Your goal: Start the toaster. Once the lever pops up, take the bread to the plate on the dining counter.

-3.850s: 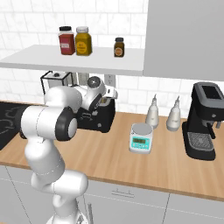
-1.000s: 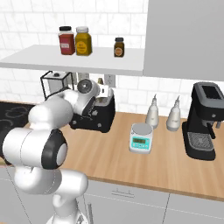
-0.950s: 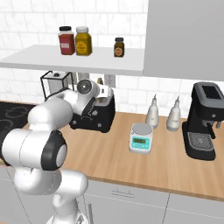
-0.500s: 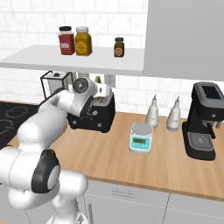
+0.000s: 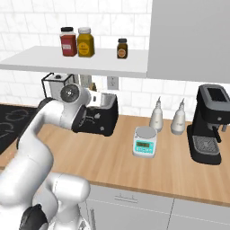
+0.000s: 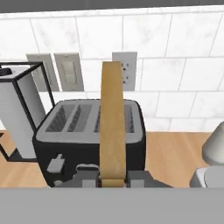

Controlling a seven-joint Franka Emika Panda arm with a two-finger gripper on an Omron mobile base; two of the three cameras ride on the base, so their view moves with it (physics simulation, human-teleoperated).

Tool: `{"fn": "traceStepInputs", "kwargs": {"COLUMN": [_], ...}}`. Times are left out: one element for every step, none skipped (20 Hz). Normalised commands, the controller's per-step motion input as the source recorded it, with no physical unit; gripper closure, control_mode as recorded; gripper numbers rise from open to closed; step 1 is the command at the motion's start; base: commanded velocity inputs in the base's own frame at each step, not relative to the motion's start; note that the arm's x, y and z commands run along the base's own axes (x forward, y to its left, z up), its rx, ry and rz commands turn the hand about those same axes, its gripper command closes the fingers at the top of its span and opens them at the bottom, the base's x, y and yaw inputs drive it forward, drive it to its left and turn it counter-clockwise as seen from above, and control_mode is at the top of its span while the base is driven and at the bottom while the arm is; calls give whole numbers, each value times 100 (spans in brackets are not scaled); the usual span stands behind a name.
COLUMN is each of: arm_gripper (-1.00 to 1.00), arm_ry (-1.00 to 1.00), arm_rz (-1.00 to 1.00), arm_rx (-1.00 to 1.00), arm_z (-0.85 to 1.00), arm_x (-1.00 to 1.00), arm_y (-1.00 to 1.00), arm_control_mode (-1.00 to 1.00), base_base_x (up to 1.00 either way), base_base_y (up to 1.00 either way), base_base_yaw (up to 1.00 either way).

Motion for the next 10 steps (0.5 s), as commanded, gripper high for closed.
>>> {"fn": "traceStepInputs", "kwargs": {"arm_gripper": [100, 100, 100, 100, 100, 100, 100, 100, 100, 100], "arm_ry": [1, 5, 10, 12, 12, 11, 8, 3, 1, 3], "arm_rz": [0, 0, 0, 0, 0, 0, 0, 0, 0, 0], "arm_rx": [3, 3, 4, 2, 2, 1, 0, 0, 0, 0], "arm_z": [41, 38, 34, 34, 36, 38, 38, 49, 49, 49], "arm_x": [-100, -100, -100, -100, -100, -100, -100, -100, -100, -98], "arm_y": [9, 13, 15, 18, 16, 17, 14, 0, 1, 2], "arm_control_mode": [-100, -100, -100, -100, -100, -100, -100, -100, -100, -100], "base_base_x": [0, 0, 0, 0, 0, 0, 0, 0, 0, 0], "base_base_y": [0, 0, 0, 0, 0, 0, 0, 0, 0, 0], "base_base_yaw": [0, 0, 0, 0, 0, 0, 0, 0, 0, 0]}}
